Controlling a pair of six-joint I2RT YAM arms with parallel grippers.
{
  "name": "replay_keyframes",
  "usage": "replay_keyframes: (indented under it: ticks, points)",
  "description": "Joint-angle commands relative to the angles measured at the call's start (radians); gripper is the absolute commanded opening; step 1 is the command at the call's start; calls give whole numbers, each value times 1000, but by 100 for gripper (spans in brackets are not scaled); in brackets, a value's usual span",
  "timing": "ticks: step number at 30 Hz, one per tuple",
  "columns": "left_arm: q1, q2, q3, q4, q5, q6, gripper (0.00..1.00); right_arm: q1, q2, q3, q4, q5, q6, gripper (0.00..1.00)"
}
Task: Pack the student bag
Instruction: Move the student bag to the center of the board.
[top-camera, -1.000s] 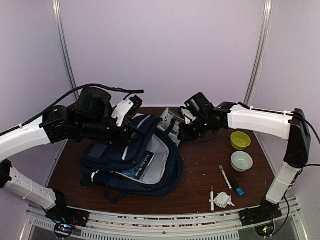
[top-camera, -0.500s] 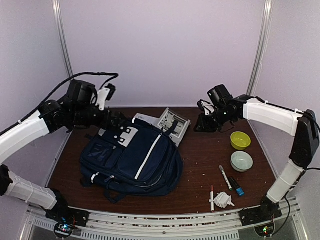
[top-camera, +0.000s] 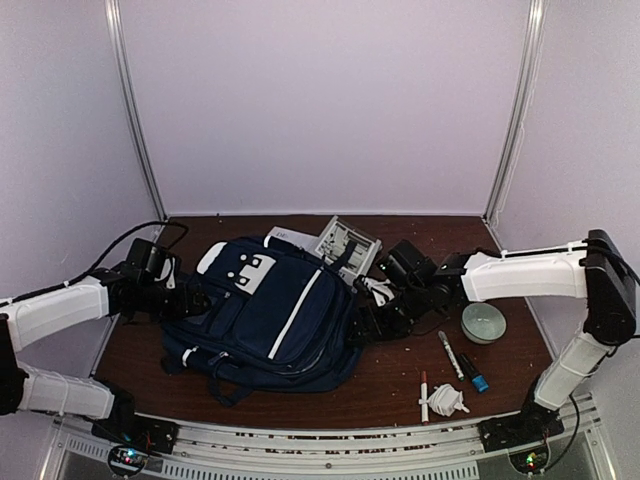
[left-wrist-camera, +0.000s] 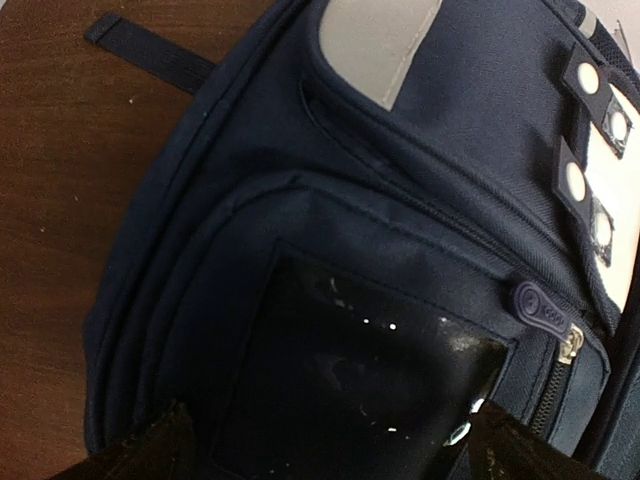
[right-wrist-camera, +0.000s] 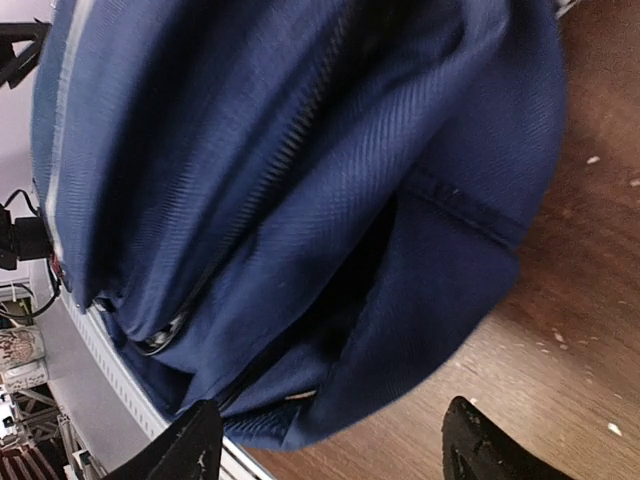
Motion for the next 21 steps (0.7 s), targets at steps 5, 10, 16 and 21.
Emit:
replay_keyframes:
  ticks: [5,10,16,21]
  points:
    - [-4,-80,-153,149,143,-69,80,18,67,-15,186,-62,87,48]
    - [-18,-174,-223,135,133,-104,69,4,104,36,151,-70,51,11]
    - [-126,-210,-197,116,92,-98,70,-91,40,87,67,-31,-11,0]
    - [-144,-184,-56,-8,45,-39,88,-197,-18,103,-42,25,-106,0]
